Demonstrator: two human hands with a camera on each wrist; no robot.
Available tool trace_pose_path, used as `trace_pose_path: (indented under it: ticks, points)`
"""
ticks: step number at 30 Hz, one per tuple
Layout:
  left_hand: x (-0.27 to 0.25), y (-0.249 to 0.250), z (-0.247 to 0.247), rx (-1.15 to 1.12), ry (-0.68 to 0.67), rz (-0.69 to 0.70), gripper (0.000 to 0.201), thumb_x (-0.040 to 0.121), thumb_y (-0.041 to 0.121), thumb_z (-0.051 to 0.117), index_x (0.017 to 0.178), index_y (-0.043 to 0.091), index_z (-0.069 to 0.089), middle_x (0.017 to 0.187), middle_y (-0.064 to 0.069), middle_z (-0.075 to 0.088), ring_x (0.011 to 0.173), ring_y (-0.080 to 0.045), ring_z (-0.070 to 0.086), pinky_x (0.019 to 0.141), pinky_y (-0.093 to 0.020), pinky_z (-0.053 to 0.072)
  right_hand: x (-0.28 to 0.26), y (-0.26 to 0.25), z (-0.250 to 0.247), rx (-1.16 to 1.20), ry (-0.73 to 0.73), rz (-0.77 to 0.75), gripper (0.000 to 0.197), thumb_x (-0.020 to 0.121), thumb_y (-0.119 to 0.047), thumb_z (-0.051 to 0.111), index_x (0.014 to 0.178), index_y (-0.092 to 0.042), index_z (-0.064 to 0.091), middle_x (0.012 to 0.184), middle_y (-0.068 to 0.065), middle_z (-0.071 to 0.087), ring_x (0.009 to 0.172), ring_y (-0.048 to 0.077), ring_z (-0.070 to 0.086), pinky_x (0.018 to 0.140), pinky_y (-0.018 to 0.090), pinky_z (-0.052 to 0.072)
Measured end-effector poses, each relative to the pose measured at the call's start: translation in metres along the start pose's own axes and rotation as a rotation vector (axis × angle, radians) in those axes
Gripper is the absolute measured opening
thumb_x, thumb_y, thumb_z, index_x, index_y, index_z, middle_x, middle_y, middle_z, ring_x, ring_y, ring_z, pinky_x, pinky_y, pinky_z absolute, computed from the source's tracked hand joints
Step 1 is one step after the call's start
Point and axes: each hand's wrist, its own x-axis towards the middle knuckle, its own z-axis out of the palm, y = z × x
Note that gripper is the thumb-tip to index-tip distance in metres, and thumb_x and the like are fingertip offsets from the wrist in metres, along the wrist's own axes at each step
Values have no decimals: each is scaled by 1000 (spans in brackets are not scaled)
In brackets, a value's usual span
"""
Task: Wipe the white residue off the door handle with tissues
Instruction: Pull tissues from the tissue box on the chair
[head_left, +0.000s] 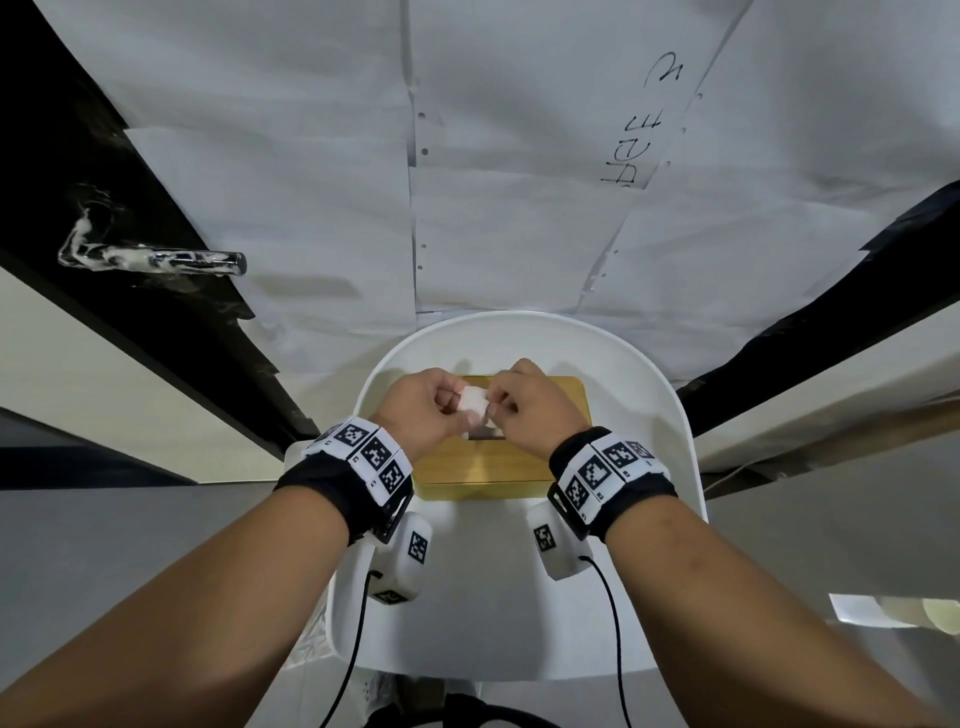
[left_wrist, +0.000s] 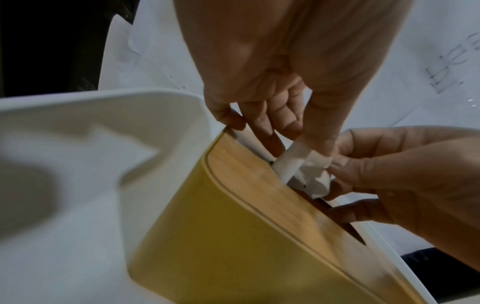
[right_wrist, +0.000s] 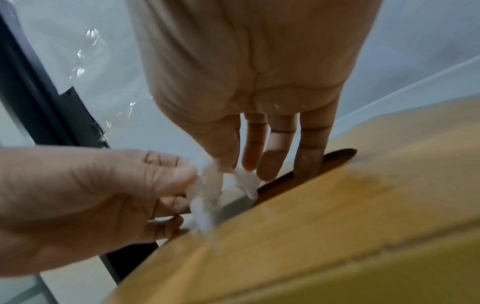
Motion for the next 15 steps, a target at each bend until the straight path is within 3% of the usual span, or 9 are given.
trace_pose_path:
  ticks: [2,5,8,11,15]
  points:
    - [-1,3,-3,0,12,13,27,78,1,72,88,21,58,76,2,61,70,-16,60,66,-20,50,1,-2,-8,14,13,41,5,87,-9,56,86,-12,61,91,3,58,84,23,57,77,34,49]
    - [0,7,-11,14,68,1,30,83,-1,63,102,21,58,77,4,55,69,-16,57,70,-27,51,0,-2,-19,90,121,122,11,82,-8,53,75,-17,58,74,-4,61,79,23,60,75,38,53]
    - [-1,11,-20,73,88,-11,30,89,6,57,114,23,59,82,7,55,77,-14,57,70,-20,46,-2,-8,-24,236,189,187,10,78,-13,52,76,-22,55,71,-6,62,74,19,62,75,43,56]
    - [-5,19,-29,157,137,-21,15,95,22,53,105,20,64,92,5,61,86,-12,57,67,-16,42,-3,-18,-28,293,196,127,20,74,-11,44,77,-30,51,69,-8,59,75,23,63,74,49,57]
    - [-10,29,-41,247,183,-8,28,96,35,49,103,11,62,97,-4,63,96,-22,58,80,-26,39,-2,-29,-29,308,159,80,36,79,8,36,77,-16,63,73,-6,56,75,20,57,83,44,55]
